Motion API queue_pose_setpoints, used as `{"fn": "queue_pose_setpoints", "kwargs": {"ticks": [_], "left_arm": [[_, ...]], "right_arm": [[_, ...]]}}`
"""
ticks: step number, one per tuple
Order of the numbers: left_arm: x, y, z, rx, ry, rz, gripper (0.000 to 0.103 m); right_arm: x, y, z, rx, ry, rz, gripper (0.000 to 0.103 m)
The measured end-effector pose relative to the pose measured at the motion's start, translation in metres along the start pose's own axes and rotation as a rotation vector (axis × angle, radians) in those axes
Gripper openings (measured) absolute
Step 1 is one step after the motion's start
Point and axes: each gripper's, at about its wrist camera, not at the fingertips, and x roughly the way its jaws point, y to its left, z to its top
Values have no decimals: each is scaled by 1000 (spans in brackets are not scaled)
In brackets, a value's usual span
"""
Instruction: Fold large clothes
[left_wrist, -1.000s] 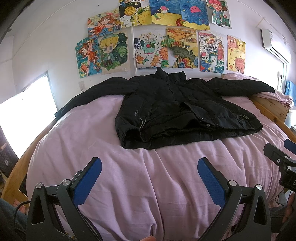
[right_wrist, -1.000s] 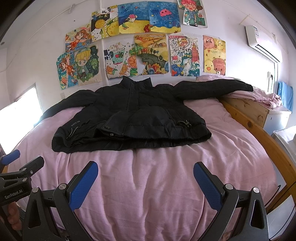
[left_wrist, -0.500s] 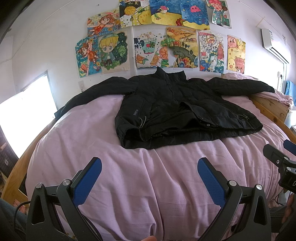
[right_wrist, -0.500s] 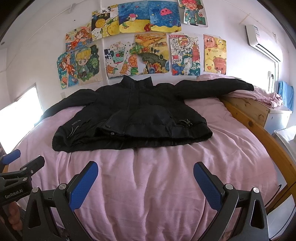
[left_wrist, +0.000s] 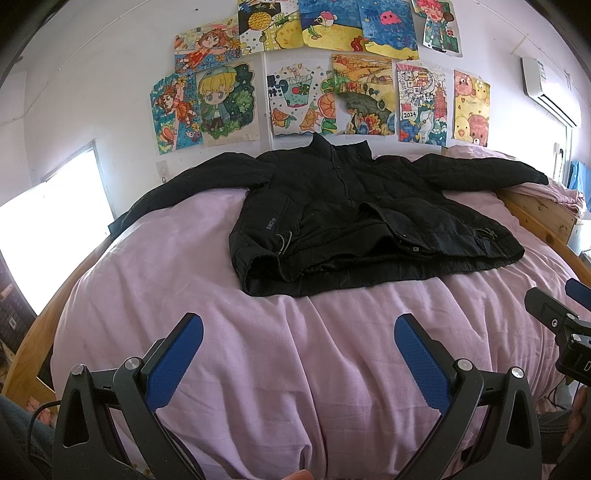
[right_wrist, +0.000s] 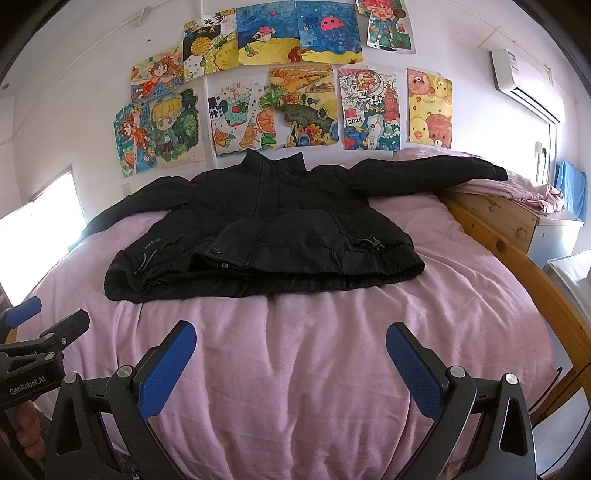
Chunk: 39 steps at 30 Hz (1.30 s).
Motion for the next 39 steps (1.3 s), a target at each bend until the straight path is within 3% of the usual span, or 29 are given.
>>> {"fn": "queue_pose_setpoints", "kwargs": {"ticks": [18, 26, 31, 36, 39], "left_arm": [[10, -6, -4, -9, 22, 22, 102], [-9, -2, 10, -8, -33, 17, 102], [-30, -3, 51, 14, -42, -26, 102], [-37, -11, 110, 119, -70, -32, 102], [-25, -13, 146, 151, -46, -39, 102]], "right_arm": [[-2, 3, 1, -4, -3, -16, 103], [-20, -4, 7, 39, -15, -21, 103], [-48, -10, 46, 71, -19, -1, 103], [-47, -22, 142, 41, 81, 31, 103], [-36, -37, 189, 58, 68, 14, 103]]}}
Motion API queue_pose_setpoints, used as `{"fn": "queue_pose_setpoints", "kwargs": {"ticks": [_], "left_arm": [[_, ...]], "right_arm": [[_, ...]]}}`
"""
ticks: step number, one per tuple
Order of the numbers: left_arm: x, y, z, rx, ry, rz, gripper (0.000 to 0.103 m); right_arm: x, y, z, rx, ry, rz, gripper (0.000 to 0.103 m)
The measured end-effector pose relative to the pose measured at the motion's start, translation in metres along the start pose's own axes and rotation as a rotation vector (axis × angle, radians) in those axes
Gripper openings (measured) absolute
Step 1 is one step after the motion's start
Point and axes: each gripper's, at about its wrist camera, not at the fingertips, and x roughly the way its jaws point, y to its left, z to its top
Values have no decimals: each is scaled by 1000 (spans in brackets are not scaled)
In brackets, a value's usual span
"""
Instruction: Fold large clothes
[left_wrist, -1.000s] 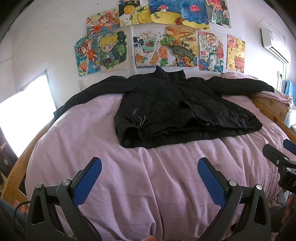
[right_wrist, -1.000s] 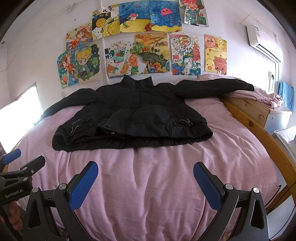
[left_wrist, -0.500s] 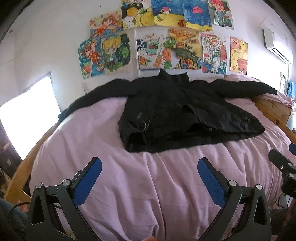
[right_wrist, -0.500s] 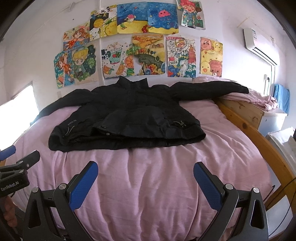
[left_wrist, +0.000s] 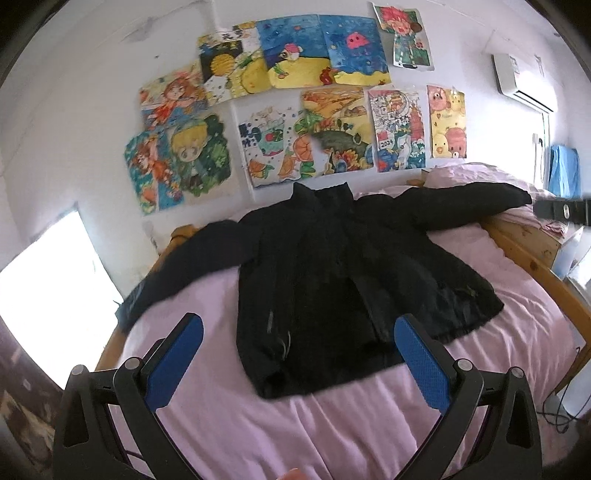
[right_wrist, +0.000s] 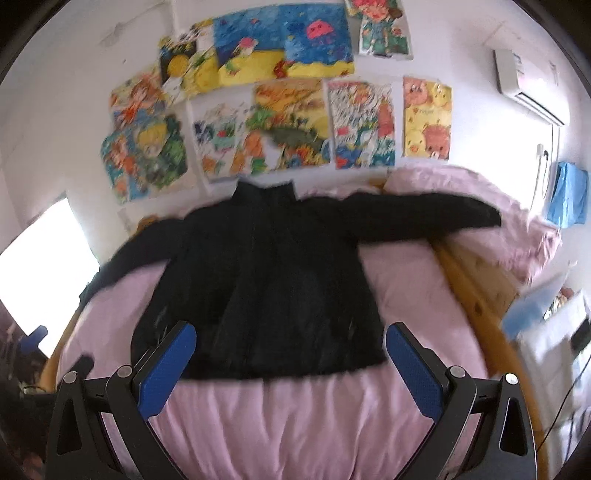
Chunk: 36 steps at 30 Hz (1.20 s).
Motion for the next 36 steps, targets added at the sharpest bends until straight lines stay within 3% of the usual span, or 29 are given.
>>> {"fn": "queue_pose_setpoints", "kwargs": {"ticks": [4, 8, 13, 19, 25, 29, 32, 36], "left_arm": [[45, -4, 47, 67, 68, -6, 102], [108, -4, 76, 25, 81, -31, 102], [219, -14, 105, -35, 109, -77, 102], [337, -46, 119, -23, 128, -124, 102], [404, -96, 129, -10, 137, -207, 102], [437, -137, 140, 19, 135, -256, 102], [468, -168, 143, 48, 156, -258, 102], [510, -188, 140, 33, 195, -234, 102]], "right_arm": [[27, -28, 38, 27, -37, 3, 103], [76, -67, 63, 16, -43, -37, 103], [133, -117, 84, 22, -89, -125, 103], [187, -166, 89, 41, -172, -202, 103], [223, -224, 92, 100, -160, -273, 103], [235, -279, 104, 192, -157, -408, 103], [241, -322, 111, 295, -104, -536, 103], [247, -369, 112, 430, -101, -540, 103]]}}
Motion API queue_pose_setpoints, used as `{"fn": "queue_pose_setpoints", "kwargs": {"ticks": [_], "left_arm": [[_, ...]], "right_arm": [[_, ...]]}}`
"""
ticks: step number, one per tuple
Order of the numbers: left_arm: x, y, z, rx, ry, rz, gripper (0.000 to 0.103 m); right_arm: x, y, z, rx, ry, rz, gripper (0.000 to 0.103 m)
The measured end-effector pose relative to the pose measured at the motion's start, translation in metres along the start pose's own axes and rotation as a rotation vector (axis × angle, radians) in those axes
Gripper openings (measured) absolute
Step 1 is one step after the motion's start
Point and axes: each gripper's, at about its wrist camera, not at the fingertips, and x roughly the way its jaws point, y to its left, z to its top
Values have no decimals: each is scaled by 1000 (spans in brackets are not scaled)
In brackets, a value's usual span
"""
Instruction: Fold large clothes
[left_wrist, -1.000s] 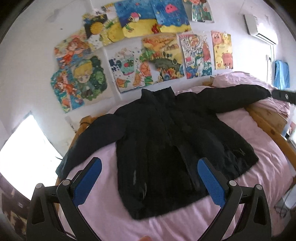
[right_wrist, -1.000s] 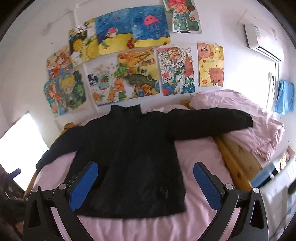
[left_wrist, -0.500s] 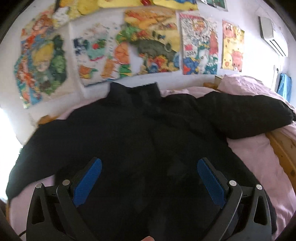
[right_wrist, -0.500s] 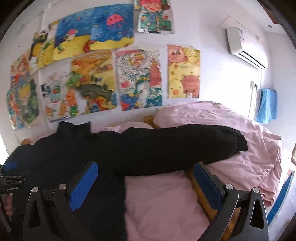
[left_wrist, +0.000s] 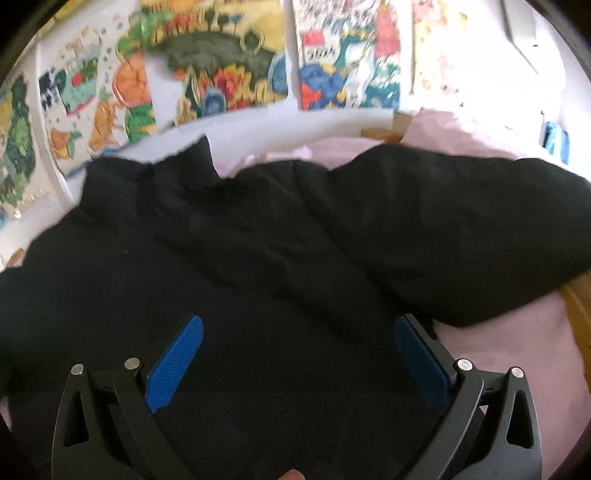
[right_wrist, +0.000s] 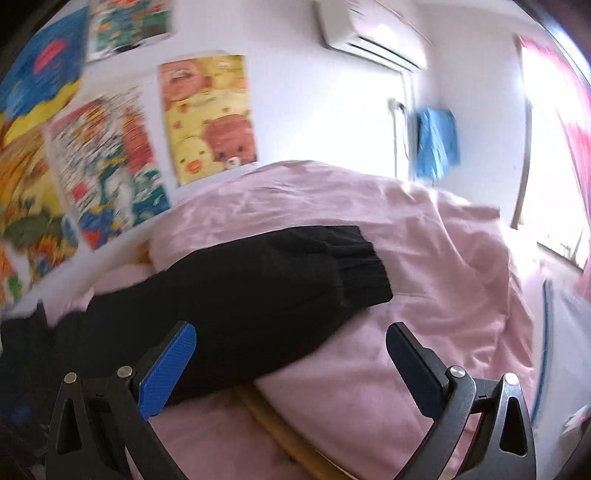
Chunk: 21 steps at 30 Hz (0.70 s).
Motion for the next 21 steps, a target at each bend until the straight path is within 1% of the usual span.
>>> {"fn": "queue_pose_setpoints", "kwargs": {"ticks": [3, 4, 5, 6, 7, 8, 10, 11, 12, 13, 14, 15, 17, 19, 21], "left_arm": [[30, 2, 0, -34, 58, 7, 102], [42, 3, -2, -39, 96, 13, 102], [57, 4, -6, -43, 150, 21, 102], [68, 5, -10, -48, 183, 20, 102], [74, 6, -13, -54, 185, 12, 102], [76, 8, -15, -62, 174, 9, 102], [77, 9, -18, -62, 155, 7, 102], [78, 11, -19, -60, 154, 7, 102], [78, 12, -19, -64, 157, 2, 102], [77, 15, -19, -71, 158, -6, 102], [74, 19, -19, -79, 157, -18, 102], [70, 24, -18, -92, 153, -31, 102], [57, 40, -17, -141, 135, -66, 102], [44, 58, -16, -177, 133, -84, 102], [31, 75, -16, -192, 141, -93, 102]], "right_arm": [[19, -14, 3, 85, 43, 16, 103], [25, -16, 2, 105, 57, 22, 103], [30, -18, 1, 129, 73, 23, 101], [35, -20, -2, 144, 79, 26, 94], [40, -20, -4, 156, 80, 23, 89], [43, -19, -5, 164, 76, 14, 82], [44, -21, -5, 175, 42, 16, 72], [45, -22, -4, 188, 27, 22, 57], [46, -24, -4, 208, 17, 26, 50], [47, -26, -4, 224, 8, 32, 47], [46, -28, -5, 241, -9, 44, 33], [45, -30, -5, 255, -27, 52, 29], [40, -33, -6, 281, -69, 98, 17], [31, -28, -4, 265, -106, 128, 15], [15, -16, 0, 215, -166, 149, 13]]}}
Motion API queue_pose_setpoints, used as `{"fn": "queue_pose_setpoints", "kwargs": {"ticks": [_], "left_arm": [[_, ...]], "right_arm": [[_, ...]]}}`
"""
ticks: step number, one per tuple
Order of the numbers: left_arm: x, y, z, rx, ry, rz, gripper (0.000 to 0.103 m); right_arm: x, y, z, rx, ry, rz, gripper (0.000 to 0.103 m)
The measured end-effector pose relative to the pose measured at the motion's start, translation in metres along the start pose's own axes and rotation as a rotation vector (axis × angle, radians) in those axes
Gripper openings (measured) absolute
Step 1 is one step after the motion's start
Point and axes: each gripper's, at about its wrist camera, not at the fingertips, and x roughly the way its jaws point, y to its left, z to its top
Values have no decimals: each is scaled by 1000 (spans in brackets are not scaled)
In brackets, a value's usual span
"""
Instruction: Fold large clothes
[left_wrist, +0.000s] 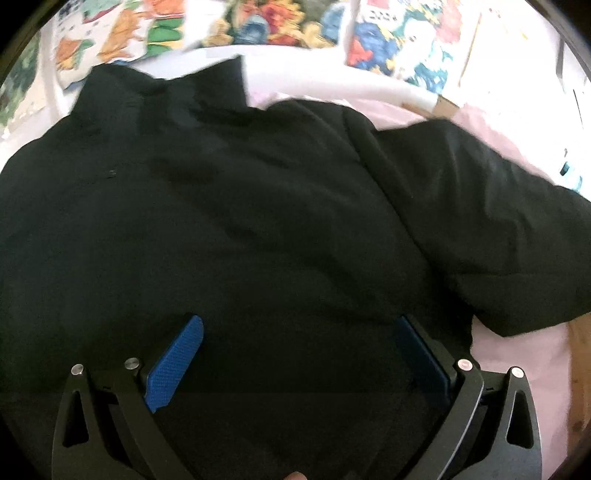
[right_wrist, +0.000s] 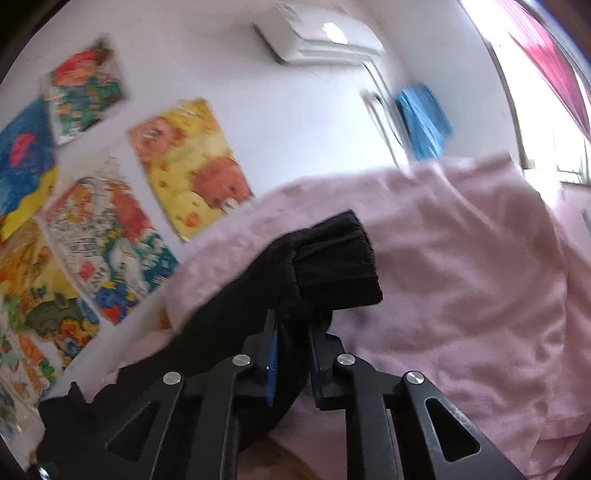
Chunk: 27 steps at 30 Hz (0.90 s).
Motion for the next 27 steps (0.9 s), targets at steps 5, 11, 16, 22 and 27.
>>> {"fn": "queue_pose_setpoints", "kwargs": {"ticks": [5, 11, 16, 22, 27], "left_arm": [[-53, 44, -4, 4, -17, 21, 102], [-138, 99, -24, -37, -70, -6, 102], [-180, 141, -37, -86, -163, -21, 102], [-208, 193, -47, -236, -278, -315, 102], [-203, 215, -41, -306, -261, -434, 102]], "right_arm": [[-46, 71, 7, -180, -138, 161, 12], [-87, 179, -20, -393, -195, 408, 11], [-102, 265, -75, -582, -140, 582, 11], [-96, 334, -170, -813, 26, 690, 9], [-78, 359, -254, -983, 247, 761, 9]]}}
